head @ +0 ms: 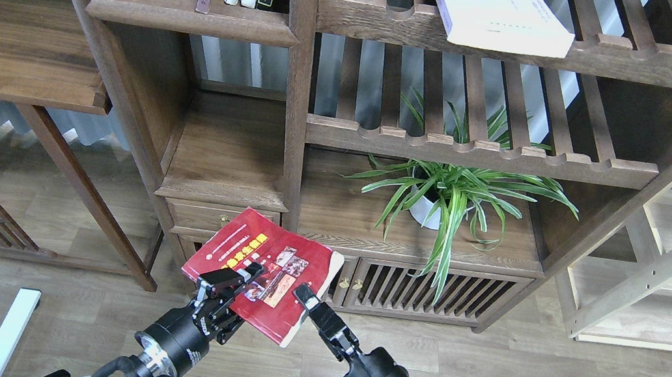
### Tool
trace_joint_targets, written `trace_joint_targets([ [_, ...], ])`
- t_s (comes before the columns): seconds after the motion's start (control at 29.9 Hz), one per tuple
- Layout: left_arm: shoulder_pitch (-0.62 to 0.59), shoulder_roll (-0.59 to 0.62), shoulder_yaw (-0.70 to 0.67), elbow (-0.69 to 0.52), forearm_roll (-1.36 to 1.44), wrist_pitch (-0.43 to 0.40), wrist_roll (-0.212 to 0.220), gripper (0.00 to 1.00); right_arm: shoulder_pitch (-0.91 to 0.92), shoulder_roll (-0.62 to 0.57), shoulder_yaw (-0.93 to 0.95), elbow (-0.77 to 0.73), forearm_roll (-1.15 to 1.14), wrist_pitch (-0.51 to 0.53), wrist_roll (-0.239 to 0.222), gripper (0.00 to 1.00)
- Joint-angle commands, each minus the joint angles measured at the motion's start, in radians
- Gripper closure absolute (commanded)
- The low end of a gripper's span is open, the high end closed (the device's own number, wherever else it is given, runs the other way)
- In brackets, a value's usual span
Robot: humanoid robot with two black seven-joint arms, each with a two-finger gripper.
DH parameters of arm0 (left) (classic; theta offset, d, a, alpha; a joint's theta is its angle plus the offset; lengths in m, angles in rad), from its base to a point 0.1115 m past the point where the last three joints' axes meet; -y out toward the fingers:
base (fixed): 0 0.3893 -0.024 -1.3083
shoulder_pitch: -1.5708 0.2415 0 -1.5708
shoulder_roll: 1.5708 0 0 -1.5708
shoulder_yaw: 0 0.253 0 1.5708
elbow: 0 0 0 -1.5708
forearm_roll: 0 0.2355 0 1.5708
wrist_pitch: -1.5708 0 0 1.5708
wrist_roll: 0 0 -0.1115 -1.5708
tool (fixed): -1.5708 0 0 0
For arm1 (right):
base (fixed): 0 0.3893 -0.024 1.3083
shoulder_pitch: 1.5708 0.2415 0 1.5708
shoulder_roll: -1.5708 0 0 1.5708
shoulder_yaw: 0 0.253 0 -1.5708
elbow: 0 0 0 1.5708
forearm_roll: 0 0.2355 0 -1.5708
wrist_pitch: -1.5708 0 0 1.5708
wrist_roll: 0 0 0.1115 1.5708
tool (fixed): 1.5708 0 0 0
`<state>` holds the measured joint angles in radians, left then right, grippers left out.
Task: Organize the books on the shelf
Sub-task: 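Pinch the red book's lower edge between both grippers and hold it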
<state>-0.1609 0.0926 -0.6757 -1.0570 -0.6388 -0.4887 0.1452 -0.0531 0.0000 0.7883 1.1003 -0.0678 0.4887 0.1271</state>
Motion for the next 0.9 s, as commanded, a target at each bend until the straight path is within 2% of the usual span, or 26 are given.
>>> trace_joint_targets([
  [0.0, 0.000, 0.004, -0.001, -0.008, 0.001, 0.000, -0.001, 0.97, -0.001, 0.000, -0.001, 0.000, -0.004, 0.000, -0.001, 0.88],
  [0.13, 0.000, 0.012, -0.001, -0.012, 0.001, 0.000, -0.004, 0.98, -0.001, 0.000, -0.001, -0.005, -0.006, 0.000, -0.001, 0.86],
  [0.23, -0.002, 0.016, 0.004, -0.017, 0.004, 0.000, -0.001, 0.98, -0.001, 0.000, 0.000, -0.010, -0.010, 0.000, -0.001, 0.75],
  [0.4, 0.000, 0.050, 0.005, -0.021, 0.050, 0.000, -0.007, 0.98, 0.001, 0.000, 0.006, -0.017, -0.015, 0.000, -0.004, 0.45],
  [0.47, -0.002, 0.055, 0.005, -0.021, 0.051, 0.000, -0.009, 0.98, 0.010, 0.000, 0.006, -0.019, -0.023, 0.000, -0.004, 0.28],
  [0.5, -0.003, 0.056, 0.005, -0.021, 0.051, 0.000, -0.009, 0.98, 0.012, 0.000, 0.012, -0.022, -0.035, 0.000, -0.004, 0.15],
  [0.57, -0.005, 0.059, 0.004, -0.021, 0.053, 0.000, -0.010, 0.98, 0.012, 0.000, 0.020, -0.025, -0.043, 0.000, -0.003, 0.01],
  [0.87, -0.014, 0.070, -0.057, 0.003, 0.097, 0.000, -0.019, 0.98, 0.015, 0.000, 0.140, -0.123, -0.032, 0.000, -0.001, 0.01],
])
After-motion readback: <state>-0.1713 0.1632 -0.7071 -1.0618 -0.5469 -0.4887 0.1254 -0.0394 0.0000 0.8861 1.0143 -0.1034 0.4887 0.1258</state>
